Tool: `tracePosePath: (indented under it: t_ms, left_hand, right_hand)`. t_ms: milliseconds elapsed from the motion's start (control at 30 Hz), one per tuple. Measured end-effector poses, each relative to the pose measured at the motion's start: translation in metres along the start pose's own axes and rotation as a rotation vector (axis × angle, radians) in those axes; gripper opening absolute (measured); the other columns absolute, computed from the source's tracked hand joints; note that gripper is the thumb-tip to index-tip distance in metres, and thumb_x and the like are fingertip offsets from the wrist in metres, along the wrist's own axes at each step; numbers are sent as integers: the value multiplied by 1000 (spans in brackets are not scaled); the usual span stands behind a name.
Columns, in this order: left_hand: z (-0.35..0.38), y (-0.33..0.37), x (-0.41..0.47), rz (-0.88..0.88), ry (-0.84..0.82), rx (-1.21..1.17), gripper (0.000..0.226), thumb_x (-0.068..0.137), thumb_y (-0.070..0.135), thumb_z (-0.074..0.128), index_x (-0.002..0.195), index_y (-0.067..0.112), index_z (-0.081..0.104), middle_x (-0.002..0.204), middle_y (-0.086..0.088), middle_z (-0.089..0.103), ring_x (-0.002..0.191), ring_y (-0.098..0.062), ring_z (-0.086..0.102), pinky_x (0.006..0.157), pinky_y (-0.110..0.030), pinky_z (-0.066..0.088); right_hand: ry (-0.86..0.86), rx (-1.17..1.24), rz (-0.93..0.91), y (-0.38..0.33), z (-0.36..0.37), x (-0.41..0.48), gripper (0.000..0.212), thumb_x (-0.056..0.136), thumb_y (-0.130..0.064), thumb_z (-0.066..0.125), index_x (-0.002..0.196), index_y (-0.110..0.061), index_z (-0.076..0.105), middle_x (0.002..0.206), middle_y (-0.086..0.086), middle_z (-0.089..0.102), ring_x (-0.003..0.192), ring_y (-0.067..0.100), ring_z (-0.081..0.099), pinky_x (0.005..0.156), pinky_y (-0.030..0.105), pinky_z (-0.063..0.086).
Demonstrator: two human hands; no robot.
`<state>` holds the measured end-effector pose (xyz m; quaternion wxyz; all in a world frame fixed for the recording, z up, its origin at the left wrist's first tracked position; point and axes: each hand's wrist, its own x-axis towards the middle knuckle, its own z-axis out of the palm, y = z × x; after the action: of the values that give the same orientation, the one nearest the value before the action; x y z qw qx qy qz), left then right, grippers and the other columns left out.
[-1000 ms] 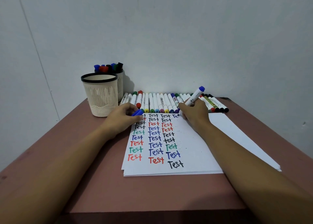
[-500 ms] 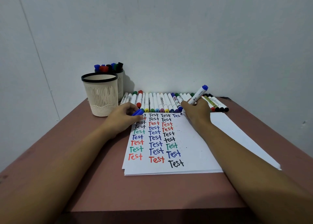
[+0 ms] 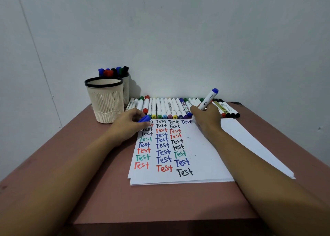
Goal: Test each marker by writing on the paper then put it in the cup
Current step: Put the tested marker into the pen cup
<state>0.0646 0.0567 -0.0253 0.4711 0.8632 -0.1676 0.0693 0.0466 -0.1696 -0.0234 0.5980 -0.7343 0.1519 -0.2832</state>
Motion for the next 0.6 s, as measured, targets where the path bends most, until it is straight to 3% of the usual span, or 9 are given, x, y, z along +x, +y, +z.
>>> tracePosePath:
  t_ms: [100,233,333,467,600]
  left_hand:
    - [1,0,0,-4,-6,6,22,79,23,73,96,21,59,90,8,59,83,-9,56,70,-20,44]
    - [0,1,0,6,-8,18,22,80,22,72,97,21,58,89,9,58,83,-7,55,70,-18,44]
    - [0,2,-1,16,-18,45,22,81,23,71,98,21,57,90,8,58,86,-11,56,76,-23,46]
    - [0,1,-1,33,-35,118,23,84,24,68,103,19,58,98,2,59,92,-15,56,83,-29,46]
    - [1,3,-2,110,-7,213,27,87,23,64,111,13,60,99,1,59,90,-14,55,77,-24,42]
  right_hand:
    - [-7,4,18,1,0,1,13,80,-16,66,77,-13,54,74,2,58,72,17,58,73,37,55]
    - [-21,-56,-17,0,1,-2,14,82,-15,65,79,-12,52,73,0,55,67,13,55,61,28,49]
    - [-5,-51,-16,-1,0,-3,14,83,-15,64,82,-13,51,73,-1,54,70,14,55,63,28,48]
    - [-17,81,1,-4,-3,-3,16,83,-11,63,75,-17,50,69,-1,54,72,17,56,71,35,50]
    - [-104,186,-14,-12,-5,-7,13,86,-7,60,79,-17,56,70,0,54,70,15,51,67,32,45]
